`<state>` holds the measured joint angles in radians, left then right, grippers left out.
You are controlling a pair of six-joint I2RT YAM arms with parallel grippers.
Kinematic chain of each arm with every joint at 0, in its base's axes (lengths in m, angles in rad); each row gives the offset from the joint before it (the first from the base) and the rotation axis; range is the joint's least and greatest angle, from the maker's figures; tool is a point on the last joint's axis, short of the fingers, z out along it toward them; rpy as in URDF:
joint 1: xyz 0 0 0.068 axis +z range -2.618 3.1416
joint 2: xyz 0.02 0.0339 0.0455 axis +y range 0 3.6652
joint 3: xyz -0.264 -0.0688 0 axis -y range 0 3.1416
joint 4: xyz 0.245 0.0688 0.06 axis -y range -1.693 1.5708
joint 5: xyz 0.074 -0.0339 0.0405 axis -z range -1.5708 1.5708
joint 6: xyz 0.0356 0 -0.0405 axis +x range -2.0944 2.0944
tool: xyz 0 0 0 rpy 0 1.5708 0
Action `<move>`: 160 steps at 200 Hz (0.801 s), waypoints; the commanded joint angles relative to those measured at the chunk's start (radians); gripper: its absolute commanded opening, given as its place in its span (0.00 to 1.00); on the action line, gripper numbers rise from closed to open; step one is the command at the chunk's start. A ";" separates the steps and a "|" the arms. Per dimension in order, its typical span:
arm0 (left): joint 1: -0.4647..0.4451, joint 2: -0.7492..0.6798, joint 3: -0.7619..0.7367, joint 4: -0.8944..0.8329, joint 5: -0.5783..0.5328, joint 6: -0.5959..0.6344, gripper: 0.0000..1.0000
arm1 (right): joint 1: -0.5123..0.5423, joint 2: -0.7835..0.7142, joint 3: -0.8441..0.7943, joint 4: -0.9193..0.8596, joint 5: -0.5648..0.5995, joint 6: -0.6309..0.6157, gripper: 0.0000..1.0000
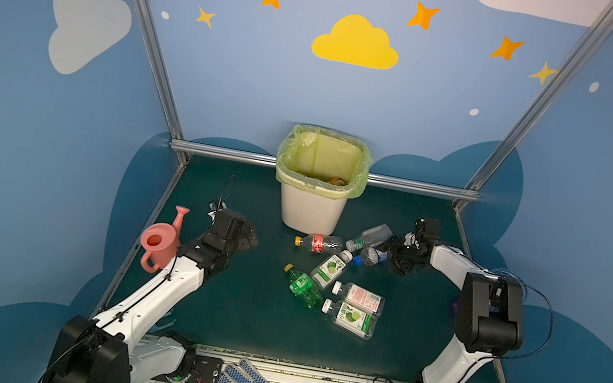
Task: Throw the plastic bottles in the bin
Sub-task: 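Lower the right gripper and close it on the blue-label water bottle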
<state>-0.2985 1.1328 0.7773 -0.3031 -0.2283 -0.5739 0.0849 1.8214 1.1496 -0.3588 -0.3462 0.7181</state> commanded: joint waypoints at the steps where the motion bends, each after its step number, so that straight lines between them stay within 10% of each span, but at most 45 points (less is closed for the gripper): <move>1: 0.009 0.000 -0.017 -0.018 0.004 -0.010 1.00 | -0.005 0.051 0.027 -0.033 0.026 -0.010 0.77; 160: 0.016 -0.005 -0.037 -0.024 0.010 -0.030 1.00 | -0.011 -0.023 -0.010 -0.011 0.065 0.030 0.77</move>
<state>-0.2878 1.1332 0.7547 -0.3077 -0.2161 -0.5938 0.0849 1.8561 1.1770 -0.3328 -0.3470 0.7410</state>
